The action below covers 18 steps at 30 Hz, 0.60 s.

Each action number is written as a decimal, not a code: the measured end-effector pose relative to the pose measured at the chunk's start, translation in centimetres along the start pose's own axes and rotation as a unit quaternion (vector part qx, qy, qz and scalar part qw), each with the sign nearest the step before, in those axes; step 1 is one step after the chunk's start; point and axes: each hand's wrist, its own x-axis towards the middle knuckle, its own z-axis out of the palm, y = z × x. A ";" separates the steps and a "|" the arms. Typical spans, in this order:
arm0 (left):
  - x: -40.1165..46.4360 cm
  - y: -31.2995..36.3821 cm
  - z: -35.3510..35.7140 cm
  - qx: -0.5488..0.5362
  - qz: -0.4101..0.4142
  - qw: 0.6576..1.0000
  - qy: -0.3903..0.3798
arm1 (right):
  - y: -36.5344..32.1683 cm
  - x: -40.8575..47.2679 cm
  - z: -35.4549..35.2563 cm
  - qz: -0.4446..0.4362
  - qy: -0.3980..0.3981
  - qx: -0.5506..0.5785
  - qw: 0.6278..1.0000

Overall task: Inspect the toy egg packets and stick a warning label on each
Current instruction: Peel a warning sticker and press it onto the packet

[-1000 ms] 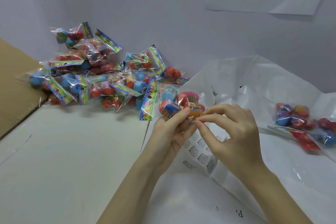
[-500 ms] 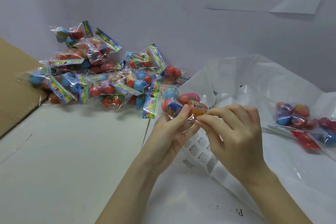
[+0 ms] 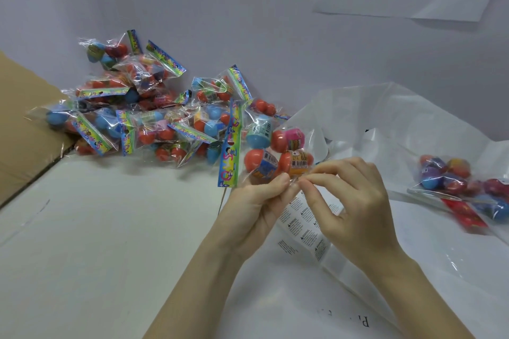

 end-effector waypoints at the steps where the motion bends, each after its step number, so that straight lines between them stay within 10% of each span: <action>1: 0.0 -0.1 0.1 0.004 0.003 1.000 0.002 | -0.1 0.0 0.0 0.007 0.005 -0.006 1.000; 9: 0.1 -0.9 0.6 0.086 0.034 0.996 0.016 | -0.5 0.3 0.0 0.132 0.014 0.061 0.989; 18: 0.1 -1.0 0.5 0.044 0.036 0.998 0.016 | -0.7 -0.1 0.1 0.057 0.000 -0.039 0.998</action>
